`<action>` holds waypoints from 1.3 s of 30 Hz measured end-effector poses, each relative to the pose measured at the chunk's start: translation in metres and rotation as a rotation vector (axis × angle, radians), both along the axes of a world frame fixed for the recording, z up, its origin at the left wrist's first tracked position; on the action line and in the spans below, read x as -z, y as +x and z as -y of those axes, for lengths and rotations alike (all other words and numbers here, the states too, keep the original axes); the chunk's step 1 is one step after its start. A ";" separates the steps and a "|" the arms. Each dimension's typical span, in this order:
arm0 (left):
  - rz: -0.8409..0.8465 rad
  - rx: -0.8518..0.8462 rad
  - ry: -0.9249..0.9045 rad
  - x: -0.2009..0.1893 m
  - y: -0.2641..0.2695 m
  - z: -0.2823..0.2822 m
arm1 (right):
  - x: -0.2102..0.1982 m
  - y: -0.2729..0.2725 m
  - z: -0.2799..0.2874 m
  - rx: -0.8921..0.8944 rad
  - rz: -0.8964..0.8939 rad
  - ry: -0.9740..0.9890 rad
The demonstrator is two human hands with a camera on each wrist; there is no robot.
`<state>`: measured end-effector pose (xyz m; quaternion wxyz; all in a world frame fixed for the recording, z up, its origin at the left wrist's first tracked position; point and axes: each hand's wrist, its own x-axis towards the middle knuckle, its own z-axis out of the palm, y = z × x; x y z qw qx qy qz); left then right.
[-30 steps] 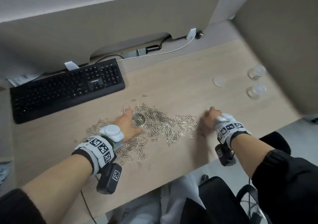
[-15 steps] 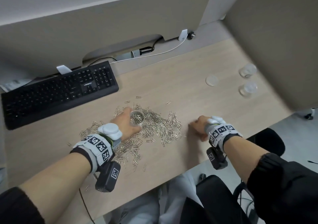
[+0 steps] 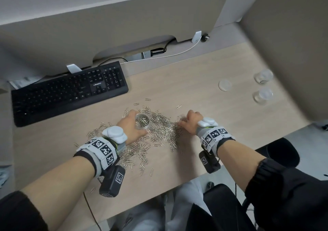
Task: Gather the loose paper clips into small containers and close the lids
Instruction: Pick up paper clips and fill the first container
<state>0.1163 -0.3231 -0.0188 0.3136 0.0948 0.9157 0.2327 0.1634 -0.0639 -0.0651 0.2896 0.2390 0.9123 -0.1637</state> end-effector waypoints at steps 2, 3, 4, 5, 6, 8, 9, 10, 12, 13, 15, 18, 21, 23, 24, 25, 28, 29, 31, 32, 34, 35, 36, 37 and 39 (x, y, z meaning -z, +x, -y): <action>0.001 -0.009 -0.007 0.002 0.000 0.005 | -0.001 0.001 -0.002 -0.025 0.069 0.100; 0.007 -0.010 -0.015 0.003 0.000 0.007 | -0.002 0.001 0.001 -0.042 0.094 0.122; 0.013 -0.008 -0.021 0.004 0.001 0.009 | -0.004 0.000 0.006 -0.064 0.098 0.127; 0.023 -0.009 -0.028 0.004 0.002 0.011 | -0.006 -0.001 0.015 -0.096 0.100 0.115; 0.032 -0.006 -0.024 0.004 0.003 0.012 | -0.006 -0.002 0.026 -0.138 0.098 0.093; 0.031 -0.007 -0.012 0.006 0.005 0.015 | -0.004 -0.003 0.052 -0.260 0.084 0.093; 0.026 -0.012 -0.016 0.006 0.006 0.017 | 0.000 -0.004 0.065 -0.315 0.076 0.119; 0.018 -0.015 -0.024 0.006 0.007 0.019 | 0.003 -0.006 0.076 -0.344 0.061 0.143; 0.022 -0.034 -0.024 0.007 0.008 0.024 | 0.005 -0.008 0.086 -0.345 0.038 0.143; 0.031 -0.044 -0.021 0.007 0.009 0.027 | 0.004 -0.008 0.086 -0.345 0.040 0.125; 0.037 -0.057 -0.017 0.006 0.010 0.029 | 0.000 -0.011 0.080 -0.364 0.072 0.071; 0.009 -0.063 -0.025 0.005 0.012 0.030 | -0.007 -0.016 0.066 -0.345 0.095 -0.004; 0.008 -0.050 -0.024 0.006 0.013 0.029 | -0.014 -0.020 0.055 -0.170 0.071 -0.192; 0.016 -0.045 -0.021 0.006 0.012 0.028 | -0.020 -0.023 0.052 0.031 0.035 -0.375; 0.014 -0.044 -0.020 0.006 0.012 0.027 | -0.025 -0.025 0.052 0.131 0.002 -0.463; 0.010 -0.045 -0.016 0.005 0.012 0.026 | -0.032 -0.027 0.052 0.193 -0.031 -0.535; 0.015 -0.046 0.012 0.004 0.014 0.021 | -0.051 -0.034 0.058 0.270 -0.091 -0.718; 0.020 -0.043 0.020 0.005 0.014 0.020 | -0.058 -0.037 0.061 0.275 -0.100 -0.764; 0.025 -0.033 0.019 0.004 0.014 0.017 | -0.069 -0.042 0.069 0.267 -0.131 -0.819; 0.024 -0.023 0.019 0.004 0.013 0.016 | -0.074 -0.044 0.073 0.253 -0.148 -0.838; 0.013 -0.016 0.040 0.003 0.013 0.014 | -0.082 -0.047 0.084 0.195 -0.183 -0.838; 0.010 -0.024 0.051 0.003 0.012 0.013 | -0.085 -0.048 0.090 0.147 -0.199 -0.815; 0.006 -0.034 0.064 0.002 0.013 0.011 | -0.087 -0.048 0.095 0.089 -0.217 -0.776; 0.006 -0.047 0.075 0.002 0.012 0.010 | -0.089 -0.048 0.100 0.023 -0.235 -0.727; -0.008 -0.074 0.083 0.000 0.011 0.009 | -0.092 -0.048 0.109 -0.103 -0.261 -0.631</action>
